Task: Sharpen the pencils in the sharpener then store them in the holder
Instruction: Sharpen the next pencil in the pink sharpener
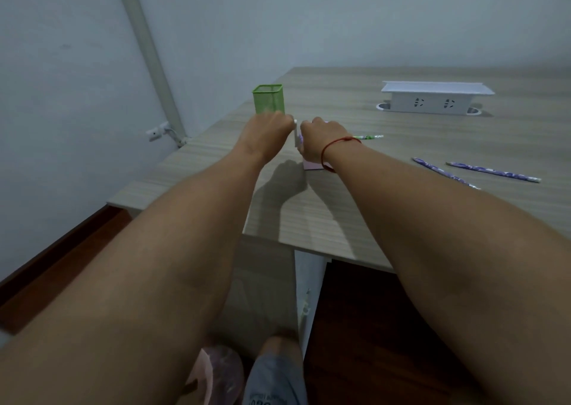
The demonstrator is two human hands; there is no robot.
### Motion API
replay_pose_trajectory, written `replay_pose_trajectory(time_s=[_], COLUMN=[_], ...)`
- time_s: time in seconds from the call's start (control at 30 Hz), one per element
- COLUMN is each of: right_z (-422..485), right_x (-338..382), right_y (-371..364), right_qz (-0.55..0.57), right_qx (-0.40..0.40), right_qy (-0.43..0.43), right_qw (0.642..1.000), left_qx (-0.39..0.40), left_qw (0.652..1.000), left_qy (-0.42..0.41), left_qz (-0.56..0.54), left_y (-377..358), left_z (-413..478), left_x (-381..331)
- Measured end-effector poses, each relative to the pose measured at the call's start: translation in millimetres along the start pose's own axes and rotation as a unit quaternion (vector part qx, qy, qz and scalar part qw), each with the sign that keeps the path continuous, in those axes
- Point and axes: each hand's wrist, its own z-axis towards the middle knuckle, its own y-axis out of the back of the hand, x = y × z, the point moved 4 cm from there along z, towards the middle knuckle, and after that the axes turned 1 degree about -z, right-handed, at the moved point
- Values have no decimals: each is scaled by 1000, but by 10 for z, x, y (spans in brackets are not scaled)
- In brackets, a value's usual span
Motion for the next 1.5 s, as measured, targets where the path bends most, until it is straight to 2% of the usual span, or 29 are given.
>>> replay_pose_trajectory(time_s=[0.3,0.47,0.6,0.87,1.07,1.2,1.5], right_z=[2,11,12,2,65,111,131], right_x=[11,6,-16,-28,-39,-73,-46], right_y=[38,54,14,-50,-90,-83,-78], right_qz=[-39,-34,-24,-16,-26,-17,-9], right_qx=[6,16,12,-21,-15,0,18], right_qy=[12,25,33,48,52,35,11], right_qw=[999,999,999,999,998,999,1000], left_qx=[16,76,144,215,164,79,26], left_qw=[997,989,984,970,984,995,997], left_qy=[-17,0,18,13,-10,-21,-2], left_qz=[-72,-128,-102,-109,-63,-49,-73], left_y=[-54,-71,-299,-491,-457,-214,0], left_z=[-326,-370,-367,-55,137,331,183], left_x=[-153,-218,-238,-106,44,142,100])
